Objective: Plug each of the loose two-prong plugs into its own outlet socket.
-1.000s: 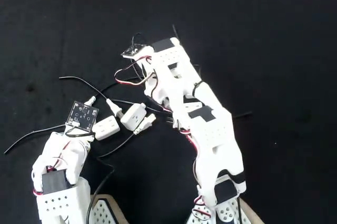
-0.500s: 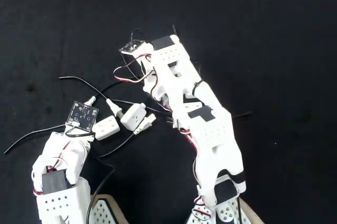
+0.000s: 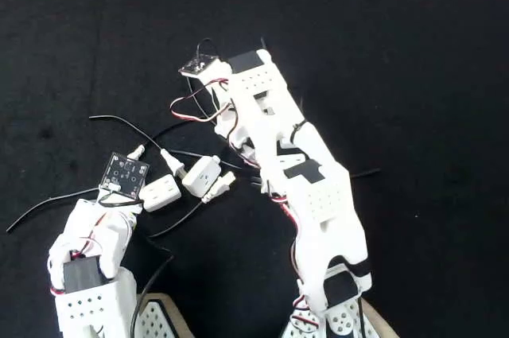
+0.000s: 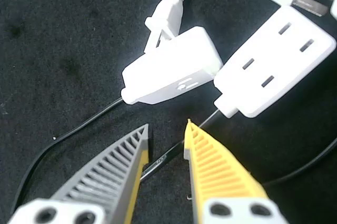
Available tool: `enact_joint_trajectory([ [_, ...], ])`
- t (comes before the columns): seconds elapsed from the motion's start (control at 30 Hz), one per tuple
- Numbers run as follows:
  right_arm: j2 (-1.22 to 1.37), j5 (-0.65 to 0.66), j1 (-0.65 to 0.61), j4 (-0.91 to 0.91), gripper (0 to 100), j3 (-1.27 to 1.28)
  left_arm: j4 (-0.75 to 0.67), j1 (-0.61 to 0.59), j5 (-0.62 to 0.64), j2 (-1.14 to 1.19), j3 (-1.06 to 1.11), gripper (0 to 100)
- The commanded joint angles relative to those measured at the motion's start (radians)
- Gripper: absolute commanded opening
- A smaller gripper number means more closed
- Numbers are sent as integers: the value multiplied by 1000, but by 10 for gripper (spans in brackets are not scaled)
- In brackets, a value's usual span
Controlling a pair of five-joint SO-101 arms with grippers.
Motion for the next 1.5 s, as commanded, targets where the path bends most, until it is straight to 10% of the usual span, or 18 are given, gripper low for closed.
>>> enact_joint_trajectory([
  [0.0,-8,3,-29,32,22,-48,-18,-10,-9,-8,15,116],
  [1.47,84,23,-51,101,9,-51,-17,-10,-9,-8,15,116],
])
